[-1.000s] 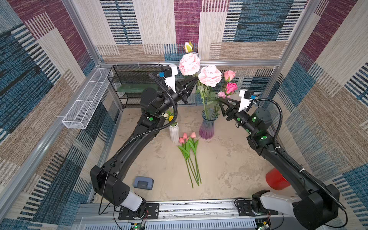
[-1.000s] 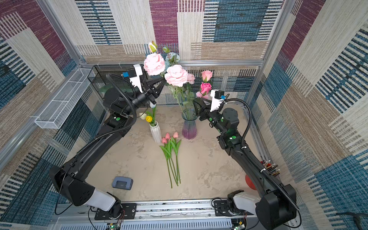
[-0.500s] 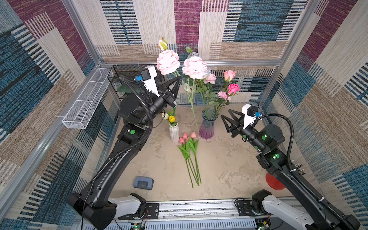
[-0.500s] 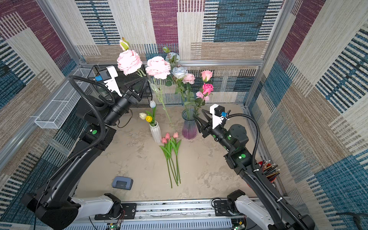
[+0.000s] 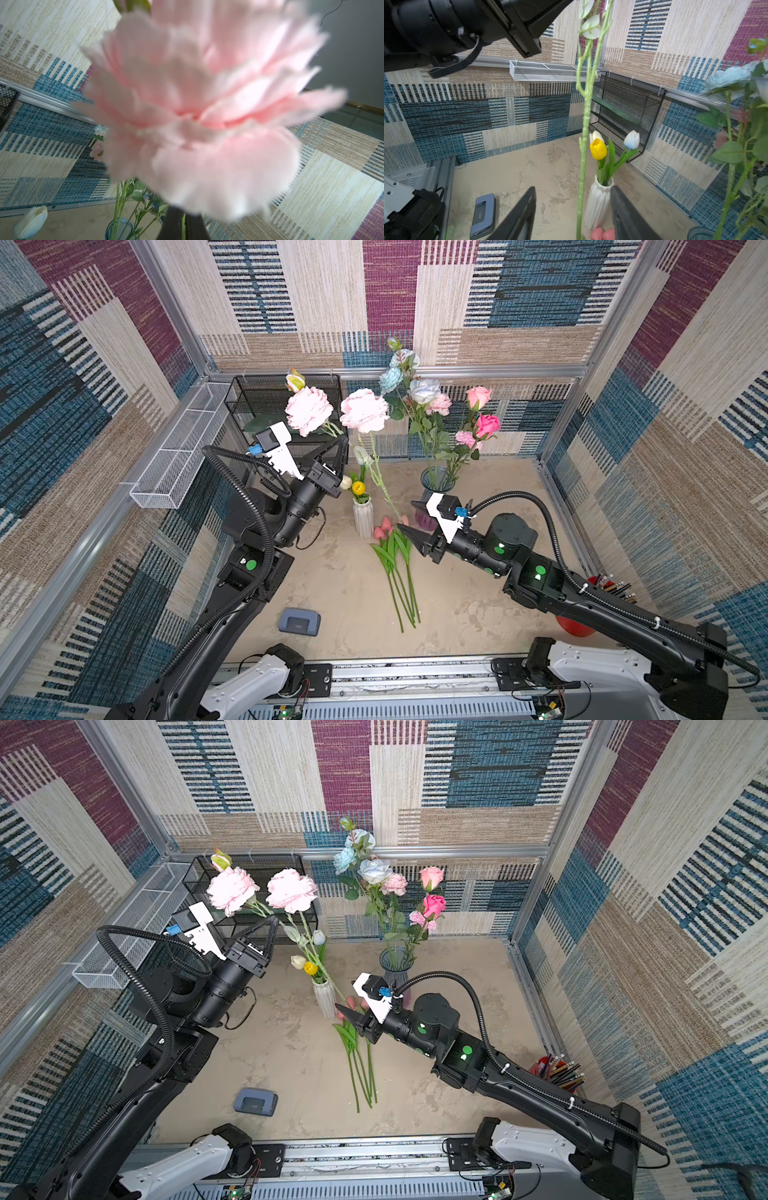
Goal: Pick out pink flowers from the vase
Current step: Place the flower at the center of the board.
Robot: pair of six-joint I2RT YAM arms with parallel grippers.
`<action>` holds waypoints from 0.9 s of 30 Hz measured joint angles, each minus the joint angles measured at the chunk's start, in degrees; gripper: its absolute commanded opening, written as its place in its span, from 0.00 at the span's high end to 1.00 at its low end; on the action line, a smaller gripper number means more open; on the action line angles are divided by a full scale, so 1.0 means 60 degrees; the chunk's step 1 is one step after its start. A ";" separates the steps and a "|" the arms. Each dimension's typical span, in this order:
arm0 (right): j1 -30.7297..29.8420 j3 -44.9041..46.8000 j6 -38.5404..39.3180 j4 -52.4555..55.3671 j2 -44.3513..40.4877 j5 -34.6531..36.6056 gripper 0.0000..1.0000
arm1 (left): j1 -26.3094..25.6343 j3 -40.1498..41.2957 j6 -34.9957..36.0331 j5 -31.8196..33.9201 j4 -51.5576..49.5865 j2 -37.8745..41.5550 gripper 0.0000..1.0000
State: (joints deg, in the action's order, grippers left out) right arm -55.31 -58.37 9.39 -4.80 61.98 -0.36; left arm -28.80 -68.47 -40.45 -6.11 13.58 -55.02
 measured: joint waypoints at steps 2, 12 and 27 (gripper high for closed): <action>-0.0062 -0.0138 -0.0153 -0.0011 0.0237 0.0229 0.45 | 0.0000 0.0229 -0.0117 0.0033 -0.0076 0.0182 1.00; -0.0528 -0.0729 -0.0732 0.0015 0.1537 0.0648 0.64 | -0.0018 0.0823 -0.0579 0.0025 -0.0273 0.0699 1.00; -0.0892 -0.0852 -0.1446 0.0510 0.1825 0.1377 0.66 | -0.0018 0.1184 -0.0532 0.0237 -0.0747 0.1107 1.00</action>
State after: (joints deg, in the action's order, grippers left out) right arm -60.66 -63.48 0.71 -1.74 72.93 7.90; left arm -28.91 -61.36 -43.64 -4.69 9.10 -48.38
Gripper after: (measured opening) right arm 0.320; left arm 0.062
